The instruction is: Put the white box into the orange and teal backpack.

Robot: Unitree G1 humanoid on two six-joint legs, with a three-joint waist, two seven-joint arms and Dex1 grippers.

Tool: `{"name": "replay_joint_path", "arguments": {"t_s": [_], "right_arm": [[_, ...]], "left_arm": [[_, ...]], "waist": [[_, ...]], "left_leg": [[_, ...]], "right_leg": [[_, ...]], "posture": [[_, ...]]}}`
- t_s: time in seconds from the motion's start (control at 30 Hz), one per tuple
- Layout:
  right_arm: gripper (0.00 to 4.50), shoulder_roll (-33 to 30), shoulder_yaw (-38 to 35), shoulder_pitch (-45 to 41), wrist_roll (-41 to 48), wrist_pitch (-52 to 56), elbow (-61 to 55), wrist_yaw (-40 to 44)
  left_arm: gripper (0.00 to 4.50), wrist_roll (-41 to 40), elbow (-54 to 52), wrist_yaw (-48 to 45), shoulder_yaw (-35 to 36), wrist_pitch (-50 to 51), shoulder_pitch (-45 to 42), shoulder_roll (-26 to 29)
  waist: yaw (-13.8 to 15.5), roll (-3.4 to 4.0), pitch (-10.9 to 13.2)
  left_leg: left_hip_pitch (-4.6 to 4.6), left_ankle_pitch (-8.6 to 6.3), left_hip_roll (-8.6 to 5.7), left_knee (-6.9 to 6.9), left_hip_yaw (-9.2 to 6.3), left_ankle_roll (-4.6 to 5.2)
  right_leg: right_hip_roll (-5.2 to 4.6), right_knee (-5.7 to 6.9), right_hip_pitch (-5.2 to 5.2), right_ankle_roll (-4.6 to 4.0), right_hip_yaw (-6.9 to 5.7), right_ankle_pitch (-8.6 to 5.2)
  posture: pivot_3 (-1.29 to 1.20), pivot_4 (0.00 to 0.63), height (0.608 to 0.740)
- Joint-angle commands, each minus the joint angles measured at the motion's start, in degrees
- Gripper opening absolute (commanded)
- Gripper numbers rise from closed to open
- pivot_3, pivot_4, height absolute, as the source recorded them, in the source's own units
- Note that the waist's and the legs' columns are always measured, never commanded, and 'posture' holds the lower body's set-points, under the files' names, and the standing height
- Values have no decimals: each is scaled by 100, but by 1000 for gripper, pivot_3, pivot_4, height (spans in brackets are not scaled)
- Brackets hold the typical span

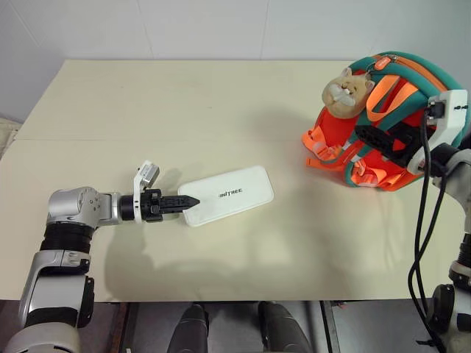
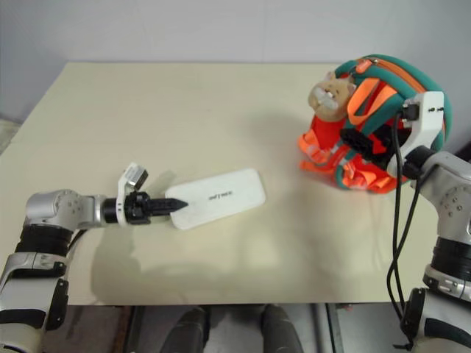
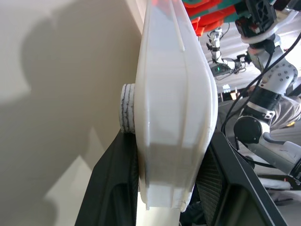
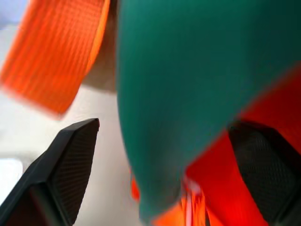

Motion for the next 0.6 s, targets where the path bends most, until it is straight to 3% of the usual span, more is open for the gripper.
{"name": "replay_joint_path", "arguments": {"t_s": [0.03, 0.4, 0.6], "right_arm": [[3909, 145, 167, -189, -89, -454, 189, 155], [239, 559, 513, -266, -64, -854, 460, 514], [73, 595, 628, -419, -28, -842, 647, 834]], "left_arm": [[1271, -146, -221, 37, 289, 52, 100, 81], [1271, -126, -296, 197, 546, 28, 226, 44], [1271, -86, -199, 252, 683, -101, 181, 101]], "waist": [[-12, 0, 0], [-98, 0, 0], [-108, 0, 0]], "left_leg": [[0, 0, 1, 1, 0, 0], [7, 2, 0, 37, -1, -2], [8, 2, 0, 54, -1, -1]], "right_leg": [[1, 2, 0, 0, -1, 0], [4, 50, 1, 0, 3, 0], [6, 66, 2, 1, 5, 1]], "posture": [[0, 150, 740], [0, 150, 740], [0, 150, 740]]}}
